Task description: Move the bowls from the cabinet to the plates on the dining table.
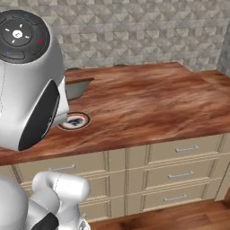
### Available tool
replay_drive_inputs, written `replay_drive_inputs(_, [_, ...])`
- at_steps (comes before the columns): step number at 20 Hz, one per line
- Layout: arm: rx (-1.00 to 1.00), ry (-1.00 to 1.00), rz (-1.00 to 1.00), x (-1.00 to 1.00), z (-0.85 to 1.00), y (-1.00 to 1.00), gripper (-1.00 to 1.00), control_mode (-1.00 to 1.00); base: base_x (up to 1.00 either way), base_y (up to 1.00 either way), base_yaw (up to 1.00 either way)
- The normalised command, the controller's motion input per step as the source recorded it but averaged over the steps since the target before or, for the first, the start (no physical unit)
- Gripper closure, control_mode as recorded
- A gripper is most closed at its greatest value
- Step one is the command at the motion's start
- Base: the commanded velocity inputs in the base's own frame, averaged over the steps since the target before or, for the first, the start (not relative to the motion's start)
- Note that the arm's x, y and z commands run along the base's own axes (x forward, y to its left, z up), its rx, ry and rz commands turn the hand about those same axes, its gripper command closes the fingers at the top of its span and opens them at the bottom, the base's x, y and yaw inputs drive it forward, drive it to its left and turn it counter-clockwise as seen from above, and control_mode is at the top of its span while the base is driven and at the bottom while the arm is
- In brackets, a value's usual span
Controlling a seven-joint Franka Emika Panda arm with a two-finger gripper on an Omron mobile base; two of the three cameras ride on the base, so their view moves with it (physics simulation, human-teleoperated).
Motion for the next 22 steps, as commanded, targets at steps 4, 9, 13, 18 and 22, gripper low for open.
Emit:
replay_drive_inputs(4, [0.00, 0.00, 0.00, 0.00, 0.00, 0.00, 1.00, 1.00, 0.35, 0.07, 0.13])
replay_drive_inputs(9, [0.00, 0.00, 0.00, 0.00, 0.00, 0.00, 1.00, 1.00, 0.20, 0.00, 0.23])
replay_drive_inputs(13, [0.00, 0.00, 0.00, 0.00, 0.00, 0.00, 1.00, 1.00, 0.13, 0.00, 0.25])
replay_drive_inputs(18, [0.00, 0.00, 0.00, 0.00, 0.00, 0.00, 1.00, 1.00, 0.16, 0.00, 0.23])
replay_drive_inputs(22, [0.00, 0.00, 0.00, 0.00, 0.00, 0.00, 1.00, 1.00, 0.19, 0.00, 0.22])
